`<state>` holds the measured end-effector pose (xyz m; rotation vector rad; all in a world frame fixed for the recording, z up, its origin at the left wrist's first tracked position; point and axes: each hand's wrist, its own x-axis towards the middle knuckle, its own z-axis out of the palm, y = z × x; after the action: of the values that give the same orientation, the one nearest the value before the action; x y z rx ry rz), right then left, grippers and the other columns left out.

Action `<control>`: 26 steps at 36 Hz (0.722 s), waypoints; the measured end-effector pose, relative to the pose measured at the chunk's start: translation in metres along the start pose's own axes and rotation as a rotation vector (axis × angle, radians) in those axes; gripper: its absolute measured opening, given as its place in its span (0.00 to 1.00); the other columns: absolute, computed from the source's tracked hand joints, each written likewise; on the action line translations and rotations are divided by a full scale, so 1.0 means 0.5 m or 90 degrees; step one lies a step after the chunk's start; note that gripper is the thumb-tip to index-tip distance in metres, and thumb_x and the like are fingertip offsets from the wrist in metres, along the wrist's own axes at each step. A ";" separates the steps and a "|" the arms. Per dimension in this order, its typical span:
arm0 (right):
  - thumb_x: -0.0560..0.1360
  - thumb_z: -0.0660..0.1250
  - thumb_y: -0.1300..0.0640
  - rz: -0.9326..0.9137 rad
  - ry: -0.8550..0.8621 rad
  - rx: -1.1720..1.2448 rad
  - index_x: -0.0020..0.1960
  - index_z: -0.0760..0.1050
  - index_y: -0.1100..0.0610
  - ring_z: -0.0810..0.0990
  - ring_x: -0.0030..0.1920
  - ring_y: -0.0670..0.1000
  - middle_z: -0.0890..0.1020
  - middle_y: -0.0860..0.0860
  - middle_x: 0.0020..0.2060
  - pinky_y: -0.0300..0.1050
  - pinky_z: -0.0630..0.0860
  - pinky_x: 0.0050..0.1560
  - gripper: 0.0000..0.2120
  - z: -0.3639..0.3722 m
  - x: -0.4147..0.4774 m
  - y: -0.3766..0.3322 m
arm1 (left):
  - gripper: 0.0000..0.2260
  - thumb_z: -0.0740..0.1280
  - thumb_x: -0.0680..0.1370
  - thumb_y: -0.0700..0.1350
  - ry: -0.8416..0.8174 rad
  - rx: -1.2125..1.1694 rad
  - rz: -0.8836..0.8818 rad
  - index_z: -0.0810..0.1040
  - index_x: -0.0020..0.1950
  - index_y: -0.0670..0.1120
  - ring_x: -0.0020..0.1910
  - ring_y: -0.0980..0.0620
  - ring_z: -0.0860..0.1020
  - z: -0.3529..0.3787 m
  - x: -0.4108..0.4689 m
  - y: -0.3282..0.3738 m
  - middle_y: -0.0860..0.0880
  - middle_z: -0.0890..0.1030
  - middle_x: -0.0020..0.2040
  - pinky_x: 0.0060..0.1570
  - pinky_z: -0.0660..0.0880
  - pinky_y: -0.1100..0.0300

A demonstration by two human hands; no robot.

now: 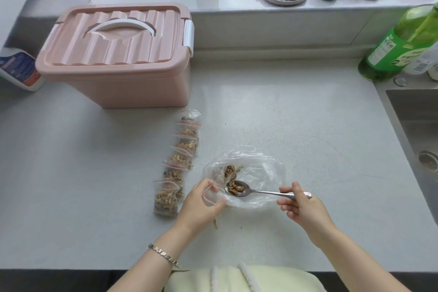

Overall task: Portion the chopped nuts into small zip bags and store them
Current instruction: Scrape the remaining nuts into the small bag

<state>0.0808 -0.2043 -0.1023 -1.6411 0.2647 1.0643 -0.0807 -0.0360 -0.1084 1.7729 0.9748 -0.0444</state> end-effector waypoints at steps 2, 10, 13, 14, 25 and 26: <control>0.80 0.56 0.50 -0.005 0.001 0.005 0.47 0.77 0.59 0.77 0.26 0.44 0.81 0.51 0.27 0.37 0.71 0.33 0.16 -0.006 -0.001 -0.001 | 0.08 0.70 0.72 0.47 0.027 0.031 0.009 0.70 0.44 0.50 0.45 0.57 0.75 -0.007 -0.003 0.002 0.56 0.75 0.51 0.39 0.69 0.71; 0.79 0.55 0.50 -0.154 0.007 -0.069 0.43 0.78 0.62 0.73 0.24 0.44 0.80 0.52 0.24 0.40 0.70 0.34 0.19 -0.004 -0.056 -0.076 | 0.08 0.70 0.70 0.48 0.117 0.081 0.025 0.71 0.44 0.55 0.40 0.45 0.78 -0.022 -0.015 0.022 0.55 0.73 0.48 0.47 0.77 0.49; 0.79 0.55 0.50 -0.242 0.004 -0.080 0.40 0.78 0.62 0.73 0.23 0.45 0.79 0.53 0.23 0.34 0.69 0.27 0.20 0.011 -0.094 -0.123 | 0.07 0.69 0.71 0.50 0.111 0.112 0.015 0.72 0.45 0.54 0.47 0.46 0.76 -0.019 -0.014 0.025 0.53 0.73 0.50 0.53 0.73 0.52; 0.79 0.55 0.50 -0.268 -0.001 -0.085 0.39 0.78 0.62 0.72 0.23 0.46 0.78 0.54 0.23 0.33 0.69 0.26 0.20 0.017 -0.106 -0.136 | 0.07 0.69 0.71 0.50 0.111 0.122 0.012 0.72 0.46 0.54 0.51 0.47 0.74 -0.017 -0.013 0.026 0.52 0.72 0.51 0.55 0.71 0.54; 0.75 0.51 0.34 -0.641 -0.111 -0.461 0.42 0.78 0.48 0.78 0.31 0.41 0.80 0.41 0.32 0.38 0.73 0.34 0.23 0.086 -0.168 -0.129 | 0.10 0.69 0.71 0.47 0.103 0.136 0.038 0.68 0.45 0.56 0.55 0.53 0.67 -0.007 -0.018 0.045 0.53 0.70 0.50 0.51 0.65 0.62; 0.76 0.51 0.34 -0.670 -0.113 -0.487 0.46 0.76 0.47 0.78 0.31 0.40 0.80 0.41 0.33 0.39 0.74 0.34 0.22 0.087 -0.168 -0.127 | 0.11 0.69 0.72 0.47 0.101 0.132 0.042 0.67 0.45 0.56 0.55 0.53 0.67 -0.008 -0.018 0.046 0.53 0.70 0.50 0.51 0.66 0.61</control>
<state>0.0525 -0.1721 0.0032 -1.9137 -1.1425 0.4605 -0.0739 -0.0406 -0.0846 2.0220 1.0553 0.0398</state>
